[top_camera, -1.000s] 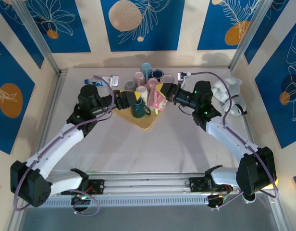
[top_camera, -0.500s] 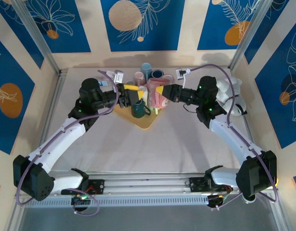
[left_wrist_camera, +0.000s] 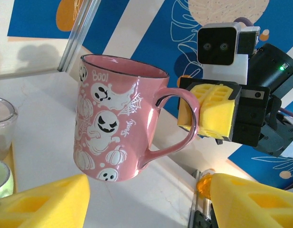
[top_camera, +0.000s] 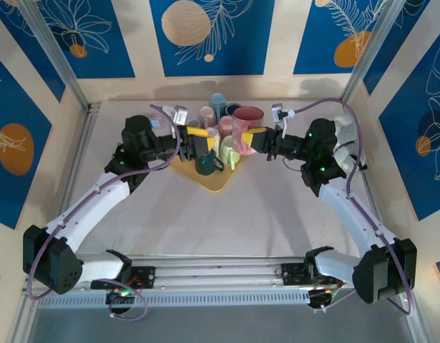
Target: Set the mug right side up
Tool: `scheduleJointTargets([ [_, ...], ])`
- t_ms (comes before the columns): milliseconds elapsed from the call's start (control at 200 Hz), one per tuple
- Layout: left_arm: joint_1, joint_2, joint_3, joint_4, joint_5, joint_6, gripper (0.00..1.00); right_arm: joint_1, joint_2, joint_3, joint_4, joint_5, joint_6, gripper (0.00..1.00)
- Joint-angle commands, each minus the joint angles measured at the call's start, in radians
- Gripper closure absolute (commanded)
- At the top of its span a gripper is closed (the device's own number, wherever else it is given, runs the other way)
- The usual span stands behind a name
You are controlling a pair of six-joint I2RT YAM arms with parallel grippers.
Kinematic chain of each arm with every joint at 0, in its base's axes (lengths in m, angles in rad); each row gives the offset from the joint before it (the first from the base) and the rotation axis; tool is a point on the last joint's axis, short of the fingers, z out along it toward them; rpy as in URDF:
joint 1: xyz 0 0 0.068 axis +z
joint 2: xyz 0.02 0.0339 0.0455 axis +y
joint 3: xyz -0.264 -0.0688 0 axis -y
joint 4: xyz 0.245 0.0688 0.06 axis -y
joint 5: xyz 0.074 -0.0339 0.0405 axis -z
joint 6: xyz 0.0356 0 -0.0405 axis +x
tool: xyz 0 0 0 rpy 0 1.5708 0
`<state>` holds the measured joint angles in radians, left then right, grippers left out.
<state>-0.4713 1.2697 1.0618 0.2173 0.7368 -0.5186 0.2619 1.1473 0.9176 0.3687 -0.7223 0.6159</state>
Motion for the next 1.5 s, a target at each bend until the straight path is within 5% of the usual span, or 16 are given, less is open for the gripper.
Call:
scheduleJointTargets([
  [0,0.007,0.011,0.037,0.037,0.052,0.028,0.32,-0.019,-0.050,0.003,0.131,-0.004,-0.076,1.00],
  [345,-0.045,0.052,0.036,0.152,0.087,0.088,0.33,-0.037,-0.044,-0.001,0.134,-0.017,-0.062,1.00],
  [890,-0.049,0.046,0.031,-0.080,-0.044,0.236,0.36,-0.130,-0.019,-0.117,0.221,0.042,-0.385,1.00],
  [1491,-0.018,0.052,-0.026,-0.163,-0.110,0.320,0.35,-0.265,0.267,-0.168,0.479,0.094,-0.451,1.00],
])
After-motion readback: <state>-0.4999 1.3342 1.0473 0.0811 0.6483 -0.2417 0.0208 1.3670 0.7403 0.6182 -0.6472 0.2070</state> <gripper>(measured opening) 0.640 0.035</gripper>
